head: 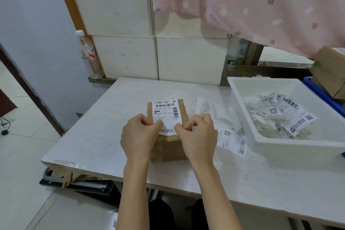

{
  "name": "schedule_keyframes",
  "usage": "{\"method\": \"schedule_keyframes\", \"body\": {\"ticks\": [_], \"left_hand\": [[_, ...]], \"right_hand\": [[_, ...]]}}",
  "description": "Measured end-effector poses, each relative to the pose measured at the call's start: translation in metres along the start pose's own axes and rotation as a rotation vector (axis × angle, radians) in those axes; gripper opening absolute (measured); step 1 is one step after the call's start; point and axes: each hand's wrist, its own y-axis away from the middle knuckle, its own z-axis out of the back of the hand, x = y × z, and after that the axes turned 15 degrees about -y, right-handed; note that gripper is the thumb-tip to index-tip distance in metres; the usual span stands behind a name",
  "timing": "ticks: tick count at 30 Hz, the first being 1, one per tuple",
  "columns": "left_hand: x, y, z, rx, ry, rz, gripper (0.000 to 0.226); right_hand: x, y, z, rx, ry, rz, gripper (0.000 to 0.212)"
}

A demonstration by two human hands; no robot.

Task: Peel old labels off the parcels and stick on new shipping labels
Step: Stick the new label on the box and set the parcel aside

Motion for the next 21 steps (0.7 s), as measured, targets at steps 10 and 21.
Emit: {"method": "schedule_keyframes", "body": {"ticks": [10, 21], "left_hand": [[0.019, -0.003, -0.007, 0.105, 0.388, 0.079, 0.056], [0.005, -0.027, -0.020, 0.196, 0.086, -0.311, 0.036]], "right_hand": [[-0.006, -0.006, 0.010, 0.007, 0.024, -0.044, 0.040], [0.009, -0.036, -0.009, 0.608, 0.241, -0.062, 0.059]]}}
